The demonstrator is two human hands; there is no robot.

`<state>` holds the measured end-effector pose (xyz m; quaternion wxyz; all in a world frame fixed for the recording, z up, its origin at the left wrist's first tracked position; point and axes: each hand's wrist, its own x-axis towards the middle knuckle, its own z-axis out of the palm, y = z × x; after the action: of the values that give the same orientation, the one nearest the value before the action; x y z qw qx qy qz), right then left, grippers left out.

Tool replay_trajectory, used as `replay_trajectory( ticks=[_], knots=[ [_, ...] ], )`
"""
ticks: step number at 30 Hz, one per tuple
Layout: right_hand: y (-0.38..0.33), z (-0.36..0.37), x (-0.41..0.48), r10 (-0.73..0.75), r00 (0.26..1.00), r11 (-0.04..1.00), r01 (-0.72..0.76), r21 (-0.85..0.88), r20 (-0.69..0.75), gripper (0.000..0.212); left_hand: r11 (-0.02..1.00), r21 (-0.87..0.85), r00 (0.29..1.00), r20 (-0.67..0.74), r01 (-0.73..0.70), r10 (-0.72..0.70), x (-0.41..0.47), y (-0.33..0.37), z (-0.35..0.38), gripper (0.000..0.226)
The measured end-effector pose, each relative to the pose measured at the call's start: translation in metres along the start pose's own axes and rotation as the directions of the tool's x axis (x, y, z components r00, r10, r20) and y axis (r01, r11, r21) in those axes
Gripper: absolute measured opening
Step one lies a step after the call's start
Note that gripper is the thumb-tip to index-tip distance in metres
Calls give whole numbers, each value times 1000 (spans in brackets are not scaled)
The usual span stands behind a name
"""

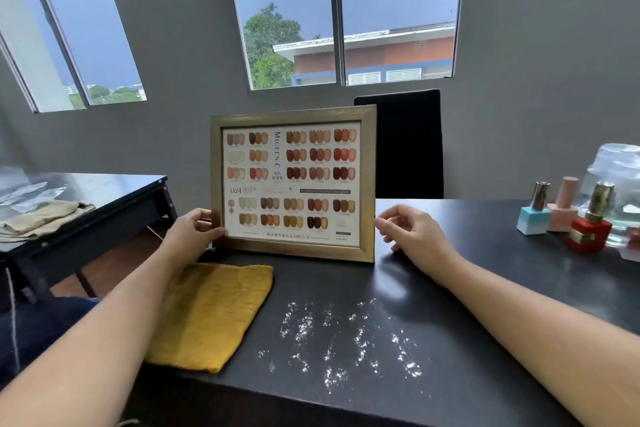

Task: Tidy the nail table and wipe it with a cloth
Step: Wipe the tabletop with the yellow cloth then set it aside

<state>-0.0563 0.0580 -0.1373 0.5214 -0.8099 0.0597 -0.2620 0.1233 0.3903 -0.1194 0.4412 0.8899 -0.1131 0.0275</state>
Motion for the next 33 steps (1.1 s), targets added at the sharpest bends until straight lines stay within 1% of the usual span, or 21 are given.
replay_trajectory(
  ticks=[3,7,13,24,26,28,33],
  knots=[
    [1,1,-2,-34,999,994,35,-104,19,12,1000,10,1000,-23,3,-3,-3,0,2,27],
    [3,2,-1,-38,995,987,52,-152,90,11,1000,25,1000,-18,-2,2,-6,0,2,30],
    [2,0,-2,-50,990,989,68,-130,133,9,1000,-5,1000,4,11,-11,-12,0,-7,25],
    [0,0,-10,-62,981,990,83,-112,183,9,999,-35,1000,2,-17,17,-27,-5,-19,25],
    [-1,0,-11,-49,985,992,67,-103,166,8,999,-40,1000,4,-20,20,-27,-5,-20,23],
    [-1,-1,-11,-23,989,998,32,-59,149,8,999,-43,1000,2,-12,12,-26,-5,-21,22],
    [-1,-1,-11,-14,985,1000,19,-24,175,7,998,-49,1000,7,-29,29,-25,-3,-22,21]
  ],
)
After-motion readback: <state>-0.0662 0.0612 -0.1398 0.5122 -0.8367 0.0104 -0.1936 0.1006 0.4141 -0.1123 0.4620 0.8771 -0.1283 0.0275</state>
